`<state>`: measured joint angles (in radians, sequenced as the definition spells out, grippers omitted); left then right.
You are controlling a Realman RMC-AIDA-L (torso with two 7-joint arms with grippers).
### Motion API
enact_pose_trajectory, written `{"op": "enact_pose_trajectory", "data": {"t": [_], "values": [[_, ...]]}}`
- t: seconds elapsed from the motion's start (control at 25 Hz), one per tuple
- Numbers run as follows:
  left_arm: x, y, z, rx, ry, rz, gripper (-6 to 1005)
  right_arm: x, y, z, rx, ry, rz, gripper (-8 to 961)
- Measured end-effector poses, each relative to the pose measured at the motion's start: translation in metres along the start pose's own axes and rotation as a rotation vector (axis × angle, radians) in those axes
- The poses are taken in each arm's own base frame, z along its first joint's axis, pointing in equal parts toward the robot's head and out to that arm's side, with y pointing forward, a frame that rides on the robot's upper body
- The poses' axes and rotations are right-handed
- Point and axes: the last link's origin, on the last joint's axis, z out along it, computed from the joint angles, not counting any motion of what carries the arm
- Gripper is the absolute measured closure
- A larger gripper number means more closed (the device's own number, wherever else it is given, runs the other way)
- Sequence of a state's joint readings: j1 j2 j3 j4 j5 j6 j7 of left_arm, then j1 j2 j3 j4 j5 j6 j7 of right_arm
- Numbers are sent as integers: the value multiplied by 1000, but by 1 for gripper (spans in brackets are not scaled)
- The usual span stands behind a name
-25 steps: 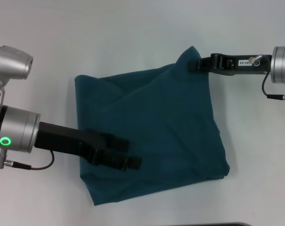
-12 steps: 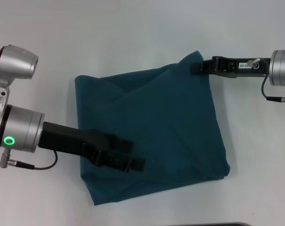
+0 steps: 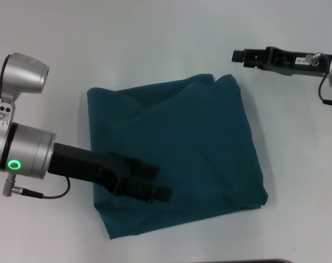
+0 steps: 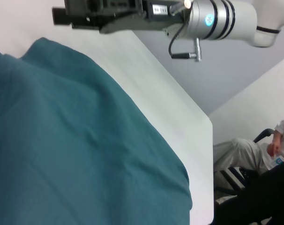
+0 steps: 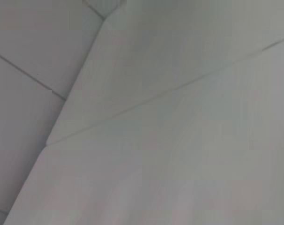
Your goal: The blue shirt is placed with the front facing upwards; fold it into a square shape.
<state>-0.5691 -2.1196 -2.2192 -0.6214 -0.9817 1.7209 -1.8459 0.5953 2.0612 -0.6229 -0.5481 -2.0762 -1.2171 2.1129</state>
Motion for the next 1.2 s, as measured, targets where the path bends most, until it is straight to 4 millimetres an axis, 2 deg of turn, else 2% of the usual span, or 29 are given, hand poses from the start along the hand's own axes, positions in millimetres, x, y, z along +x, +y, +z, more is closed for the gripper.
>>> {"op": "enact_pose_trajectory", "data": {"t": [0.2, 0.28, 0.6, 0.8, 1.0, 1.12, 1.2], "values": [[1, 0, 2, -7, -3, -1, 51, -4, 15, -3, -85, -2, -78, 422], [1, 0, 2, -7, -3, -1, 51, 0, 27, -3, -165, 20, -136, 377], [0, 1, 0, -10, 3, -7, 51, 17, 39, -8, -267, 120, -189, 174], [-2, 1, -6, -13, 31, -15, 51, 33, 42, -13, -312, 211, -239, 326], [-4, 3, -16, -22, 64, -26, 52, 49, 44, -23, -365, 309, -278, 548], [-7, 3, -22, -20, 87, -38, 53, 52, 44, -26, -374, 337, -280, 783], [-10, 3, -27, -16, 103, -45, 54, 56, 43, -34, -391, 363, -273, 808]]}}
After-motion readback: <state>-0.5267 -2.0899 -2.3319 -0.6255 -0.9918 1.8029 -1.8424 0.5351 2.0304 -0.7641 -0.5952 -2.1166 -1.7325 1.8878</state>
